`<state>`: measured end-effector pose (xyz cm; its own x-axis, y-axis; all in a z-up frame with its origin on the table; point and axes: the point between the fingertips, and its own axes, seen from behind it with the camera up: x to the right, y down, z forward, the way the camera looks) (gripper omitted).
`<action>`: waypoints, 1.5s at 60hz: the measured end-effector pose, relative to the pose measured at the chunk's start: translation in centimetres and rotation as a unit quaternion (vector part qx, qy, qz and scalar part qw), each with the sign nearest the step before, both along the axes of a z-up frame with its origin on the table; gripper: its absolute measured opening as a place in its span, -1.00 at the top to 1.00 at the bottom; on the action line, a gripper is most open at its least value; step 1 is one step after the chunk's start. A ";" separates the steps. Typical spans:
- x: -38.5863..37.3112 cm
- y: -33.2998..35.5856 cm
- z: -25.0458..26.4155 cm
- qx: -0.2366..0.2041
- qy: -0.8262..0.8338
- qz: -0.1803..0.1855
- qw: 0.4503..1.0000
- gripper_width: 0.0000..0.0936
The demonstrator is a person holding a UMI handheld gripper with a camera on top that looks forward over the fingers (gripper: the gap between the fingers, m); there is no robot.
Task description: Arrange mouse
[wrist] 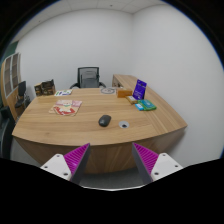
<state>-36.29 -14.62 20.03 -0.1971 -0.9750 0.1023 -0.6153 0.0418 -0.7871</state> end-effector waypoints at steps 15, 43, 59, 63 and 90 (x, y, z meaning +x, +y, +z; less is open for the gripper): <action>0.9 -0.6 -0.7 0.001 -0.001 -0.003 1.000 -0.85; 7.9 -0.3 -5.7 0.016 -0.007 0.021 1.000 -0.85; 13.8 0.0 -10.1 0.013 0.003 0.051 0.999 -0.85; 15.5 -0.3 -11.6 0.012 0.005 0.058 0.998 -0.85; 26.1 -1.2 -19.3 0.017 0.023 0.094 0.995 -0.85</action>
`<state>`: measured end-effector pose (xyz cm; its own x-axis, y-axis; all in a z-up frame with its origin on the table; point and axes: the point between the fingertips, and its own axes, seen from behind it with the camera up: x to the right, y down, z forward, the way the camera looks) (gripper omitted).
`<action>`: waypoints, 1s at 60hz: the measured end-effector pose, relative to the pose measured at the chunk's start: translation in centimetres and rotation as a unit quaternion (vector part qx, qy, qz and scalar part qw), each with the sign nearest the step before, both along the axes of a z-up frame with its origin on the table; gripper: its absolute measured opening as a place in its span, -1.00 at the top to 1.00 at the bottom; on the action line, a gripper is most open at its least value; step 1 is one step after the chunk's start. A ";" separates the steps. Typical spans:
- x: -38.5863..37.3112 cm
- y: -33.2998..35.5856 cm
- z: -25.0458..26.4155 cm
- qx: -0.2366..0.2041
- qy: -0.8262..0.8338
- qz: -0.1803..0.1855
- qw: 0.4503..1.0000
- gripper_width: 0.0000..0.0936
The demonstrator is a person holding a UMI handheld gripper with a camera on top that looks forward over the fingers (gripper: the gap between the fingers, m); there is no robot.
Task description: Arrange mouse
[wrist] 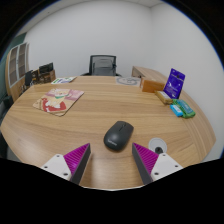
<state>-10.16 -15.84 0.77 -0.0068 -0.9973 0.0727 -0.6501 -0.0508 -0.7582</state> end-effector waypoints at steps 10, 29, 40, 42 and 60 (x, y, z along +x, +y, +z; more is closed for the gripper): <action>2.9 -0.3 -1.5 0.004 0.005 0.005 1.000 -0.85; 6.9 0.1 -2.2 0.016 0.004 0.017 1.000 -0.87; 8.7 0.6 -2.3 0.021 0.004 0.024 0.999 -0.87; 9.0 0.7 -2.3 0.023 0.005 0.024 0.999 -0.87; 10.1 1.7 -2.5 0.029 0.006 0.043 0.999 -0.52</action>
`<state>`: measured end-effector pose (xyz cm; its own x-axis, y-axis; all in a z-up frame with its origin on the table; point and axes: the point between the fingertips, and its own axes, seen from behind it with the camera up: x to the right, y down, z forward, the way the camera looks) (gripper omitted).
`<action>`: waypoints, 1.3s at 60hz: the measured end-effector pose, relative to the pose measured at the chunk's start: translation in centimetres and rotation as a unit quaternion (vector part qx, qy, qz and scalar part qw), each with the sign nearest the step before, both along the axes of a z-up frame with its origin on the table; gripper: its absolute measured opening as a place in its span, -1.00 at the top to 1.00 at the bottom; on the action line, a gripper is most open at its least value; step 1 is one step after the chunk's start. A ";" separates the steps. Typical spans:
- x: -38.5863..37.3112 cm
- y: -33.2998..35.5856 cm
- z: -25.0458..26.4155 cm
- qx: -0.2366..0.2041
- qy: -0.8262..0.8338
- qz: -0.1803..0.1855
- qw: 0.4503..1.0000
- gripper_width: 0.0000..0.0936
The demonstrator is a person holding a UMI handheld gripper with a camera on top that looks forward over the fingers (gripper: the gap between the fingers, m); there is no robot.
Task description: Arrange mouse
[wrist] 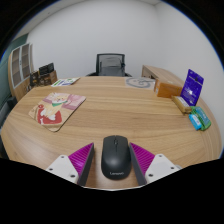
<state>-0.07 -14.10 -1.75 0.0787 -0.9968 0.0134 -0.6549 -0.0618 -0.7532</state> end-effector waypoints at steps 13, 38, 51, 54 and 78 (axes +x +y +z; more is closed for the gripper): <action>0.0 -0.7 0.1 -0.007 -0.004 -0.022 1.000 0.08; 2.0 -1.7 8.0 -0.001 -0.037 -0.100 0.994 0.31; 9.3 5.7 17.3 0.002 -0.102 -0.048 0.994 0.31; 10.7 8.4 18.6 0.006 -0.111 -0.034 0.993 0.31; 14.6 25.9 7.3 0.007 -0.033 0.031 0.999 0.31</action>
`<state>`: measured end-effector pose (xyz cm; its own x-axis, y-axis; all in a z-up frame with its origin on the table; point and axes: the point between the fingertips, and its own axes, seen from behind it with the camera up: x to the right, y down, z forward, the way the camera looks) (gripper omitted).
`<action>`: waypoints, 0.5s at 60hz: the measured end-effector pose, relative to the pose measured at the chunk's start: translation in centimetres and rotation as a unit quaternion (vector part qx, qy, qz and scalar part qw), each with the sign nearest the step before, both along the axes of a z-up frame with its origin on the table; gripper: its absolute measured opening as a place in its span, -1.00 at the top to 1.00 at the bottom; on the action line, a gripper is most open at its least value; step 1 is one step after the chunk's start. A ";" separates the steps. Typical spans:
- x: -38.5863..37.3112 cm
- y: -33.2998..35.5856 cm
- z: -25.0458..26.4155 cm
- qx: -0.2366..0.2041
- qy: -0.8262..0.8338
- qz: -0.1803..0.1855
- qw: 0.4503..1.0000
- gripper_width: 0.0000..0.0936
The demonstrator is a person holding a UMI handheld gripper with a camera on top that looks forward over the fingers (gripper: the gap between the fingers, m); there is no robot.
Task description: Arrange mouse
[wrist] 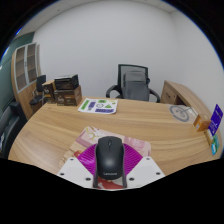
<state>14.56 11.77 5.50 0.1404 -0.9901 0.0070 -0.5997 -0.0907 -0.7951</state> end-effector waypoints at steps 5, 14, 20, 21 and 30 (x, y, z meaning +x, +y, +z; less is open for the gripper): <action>-0.1 0.4 -2.9 -0.010 0.015 -0.001 1.000 0.30; -0.4 -0.2 -6.3 -0.019 0.039 -0.016 0.999 0.29; -0.4 -0.5 -6.6 -0.031 0.034 -0.015 0.999 0.22; -0.4 -0.5 -6.6 -0.032 0.033 -0.014 0.999 0.21; -1.1 -0.3 -6.7 -0.036 0.043 -0.006 0.998 -0.54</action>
